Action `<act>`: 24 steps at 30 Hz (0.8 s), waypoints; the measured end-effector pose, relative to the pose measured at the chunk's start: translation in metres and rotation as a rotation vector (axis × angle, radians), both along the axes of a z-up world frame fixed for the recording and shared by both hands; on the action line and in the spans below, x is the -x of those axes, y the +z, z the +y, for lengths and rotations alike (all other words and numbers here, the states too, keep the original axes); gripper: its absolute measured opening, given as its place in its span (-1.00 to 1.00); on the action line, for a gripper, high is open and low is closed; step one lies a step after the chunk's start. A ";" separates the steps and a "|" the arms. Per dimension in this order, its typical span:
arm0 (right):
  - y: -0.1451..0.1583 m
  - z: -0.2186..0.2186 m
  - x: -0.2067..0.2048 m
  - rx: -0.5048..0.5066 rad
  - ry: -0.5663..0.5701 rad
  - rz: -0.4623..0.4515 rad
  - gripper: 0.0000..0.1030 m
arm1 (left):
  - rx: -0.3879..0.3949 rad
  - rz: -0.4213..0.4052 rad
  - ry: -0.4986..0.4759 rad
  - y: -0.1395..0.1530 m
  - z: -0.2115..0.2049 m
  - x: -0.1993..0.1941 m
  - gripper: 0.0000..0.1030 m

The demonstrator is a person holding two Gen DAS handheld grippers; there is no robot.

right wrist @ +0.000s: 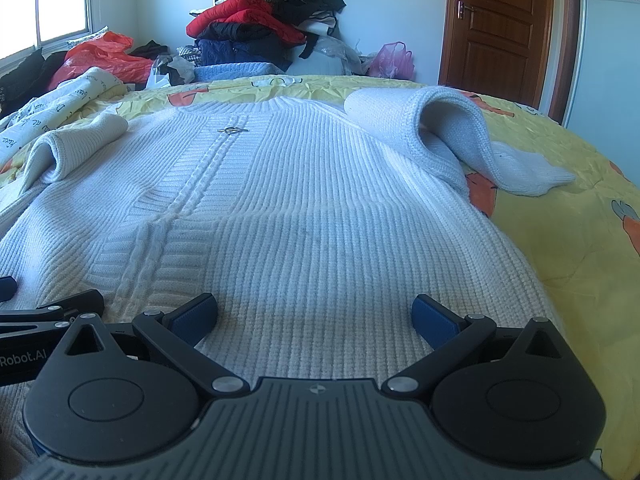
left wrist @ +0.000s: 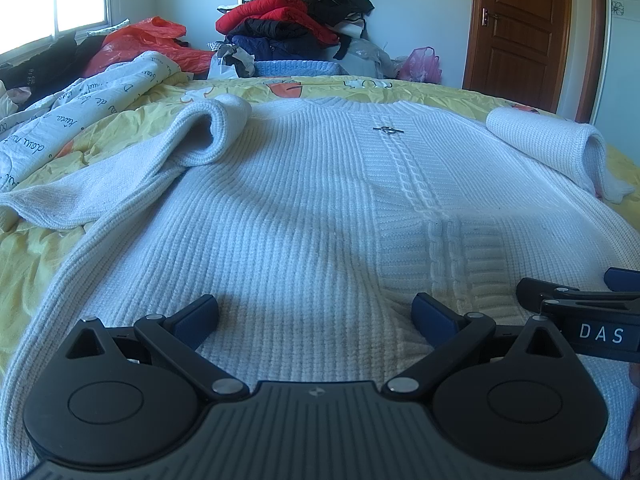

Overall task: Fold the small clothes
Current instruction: 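Grasp the cardigan sleeve cuff with the right gripper and lift it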

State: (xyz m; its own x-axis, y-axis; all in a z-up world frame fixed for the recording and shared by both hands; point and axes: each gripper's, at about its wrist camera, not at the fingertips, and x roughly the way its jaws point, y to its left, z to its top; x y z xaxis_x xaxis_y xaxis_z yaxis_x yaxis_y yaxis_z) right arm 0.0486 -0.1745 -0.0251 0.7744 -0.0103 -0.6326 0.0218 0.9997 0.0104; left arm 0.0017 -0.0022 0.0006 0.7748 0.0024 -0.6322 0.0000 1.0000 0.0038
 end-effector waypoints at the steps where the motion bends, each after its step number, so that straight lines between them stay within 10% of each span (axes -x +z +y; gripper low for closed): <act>1: 0.000 0.000 0.000 0.000 0.000 0.000 1.00 | 0.000 0.000 0.000 0.000 0.000 0.000 1.00; 14: 0.018 -0.021 0.000 -0.062 0.107 0.033 0.97 | 0.001 0.000 0.000 0.000 0.000 0.000 1.00; 18: 0.045 -0.092 0.026 -0.263 0.036 -0.267 1.00 | 0.000 0.000 0.000 0.000 0.000 0.000 1.00; 24: 0.059 -0.231 -0.018 -0.530 -0.202 -0.264 0.98 | 0.000 0.000 0.001 0.000 0.000 0.000 1.00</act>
